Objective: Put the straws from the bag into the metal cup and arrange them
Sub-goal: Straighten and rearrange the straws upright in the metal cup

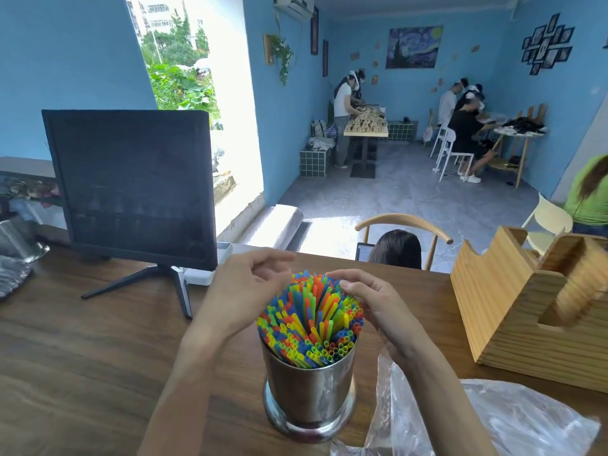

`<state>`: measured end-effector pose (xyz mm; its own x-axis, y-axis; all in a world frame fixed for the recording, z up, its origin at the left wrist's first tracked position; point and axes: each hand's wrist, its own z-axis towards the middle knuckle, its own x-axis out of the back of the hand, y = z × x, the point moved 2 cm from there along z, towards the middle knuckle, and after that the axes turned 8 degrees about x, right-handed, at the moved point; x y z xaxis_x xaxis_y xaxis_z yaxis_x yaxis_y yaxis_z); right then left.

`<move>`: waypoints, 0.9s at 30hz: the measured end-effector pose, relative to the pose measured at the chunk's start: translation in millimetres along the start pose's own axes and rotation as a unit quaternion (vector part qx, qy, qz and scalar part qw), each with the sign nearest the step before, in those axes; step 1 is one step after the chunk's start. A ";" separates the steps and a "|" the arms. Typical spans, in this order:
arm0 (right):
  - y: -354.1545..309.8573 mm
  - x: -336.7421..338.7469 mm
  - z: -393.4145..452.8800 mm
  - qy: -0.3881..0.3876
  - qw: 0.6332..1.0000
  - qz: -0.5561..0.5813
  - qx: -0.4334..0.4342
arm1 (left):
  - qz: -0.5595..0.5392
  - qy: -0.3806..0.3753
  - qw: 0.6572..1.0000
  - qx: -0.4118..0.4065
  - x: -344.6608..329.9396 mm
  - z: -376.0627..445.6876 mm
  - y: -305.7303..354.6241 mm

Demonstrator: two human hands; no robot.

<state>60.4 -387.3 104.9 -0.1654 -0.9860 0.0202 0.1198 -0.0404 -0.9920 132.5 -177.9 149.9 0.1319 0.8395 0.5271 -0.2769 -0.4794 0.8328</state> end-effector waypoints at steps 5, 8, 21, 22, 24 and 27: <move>0.1 -0.9 -0.1 0.004 1.000 0.002 0.000 | 0.095 -0.132 0.986 0.030 -17.7 19.0 24.2; 1.3 0.5 1.1 0.021 1.000 0.016 -0.001 | 0.123 -0.190 0.973 0.034 -27.5 26.1 29.1; 6.1 0.9 1.2 0.043 0.999 0.028 -0.017 | 0.145 -0.220 0.965 -0.002 -25.8 42.1 31.0; 5.6 1.1 1.0 0.042 0.999 0.026 -0.017 | 0.138 -0.203 0.969 -0.005 -24.9 42.1 30.8; 4.4 1.5 0.5 0.038 0.999 0.022 -0.016 | 0.117 -0.174 0.978 -0.011 -22.6 40.9 32.3; 2.9 -0.4 -0.6 0.031 0.999 0.011 -0.011 | 0.060 -0.128 0.989 -0.032 -15.1 36.9 41.8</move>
<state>60.2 -387.0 101.9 -0.2233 -0.9747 -0.0078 0.1019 -0.0154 -0.9947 154.0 -220.1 183.0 0.3292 0.6817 0.6533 -0.3632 -0.5473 0.7541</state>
